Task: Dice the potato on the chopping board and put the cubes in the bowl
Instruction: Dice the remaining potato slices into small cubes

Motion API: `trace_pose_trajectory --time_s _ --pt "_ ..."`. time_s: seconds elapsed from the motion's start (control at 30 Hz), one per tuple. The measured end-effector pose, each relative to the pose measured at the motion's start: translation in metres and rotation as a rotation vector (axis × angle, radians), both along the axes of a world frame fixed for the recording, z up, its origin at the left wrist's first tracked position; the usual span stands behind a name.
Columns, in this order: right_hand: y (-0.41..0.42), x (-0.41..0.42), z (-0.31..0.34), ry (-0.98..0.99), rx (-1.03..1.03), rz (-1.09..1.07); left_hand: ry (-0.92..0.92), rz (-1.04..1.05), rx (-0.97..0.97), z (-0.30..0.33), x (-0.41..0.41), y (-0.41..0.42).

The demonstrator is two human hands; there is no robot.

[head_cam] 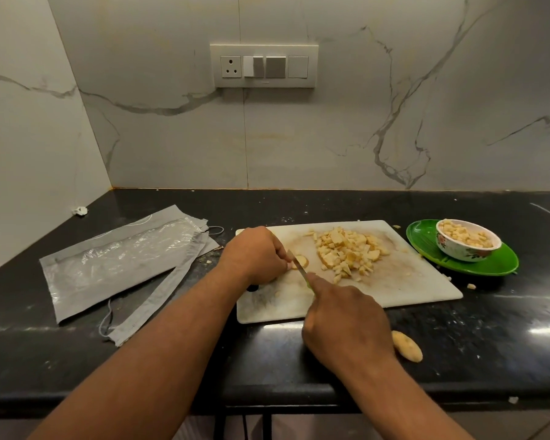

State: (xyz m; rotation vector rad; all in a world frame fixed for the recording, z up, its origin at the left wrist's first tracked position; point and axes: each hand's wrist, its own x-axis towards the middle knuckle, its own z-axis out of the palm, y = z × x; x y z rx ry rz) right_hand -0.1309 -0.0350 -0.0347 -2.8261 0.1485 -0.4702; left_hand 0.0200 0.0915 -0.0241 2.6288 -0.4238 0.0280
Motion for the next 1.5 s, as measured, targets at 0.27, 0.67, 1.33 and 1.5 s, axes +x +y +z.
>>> trace_pose_trajectory --time_s 0.27,0.67,1.33,1.5 --pt "-0.01 -0.037 0.009 0.06 -0.03 -0.041 -0.01 -0.005 0.012 0.0 0.005 -0.002" --pt "0.004 -0.01 0.0 0.023 0.031 0.024 -0.016 -0.002 0.035 0.002 0.0 -0.001" --pt "-0.04 -0.017 -0.004 -0.179 0.376 -0.094 0.0 -0.492 0.131 0.004 0.015 -0.006" --pt "-0.039 -0.017 -0.002 -0.126 0.362 -0.08 0.021 -0.456 0.084 0.005 0.019 -0.005"
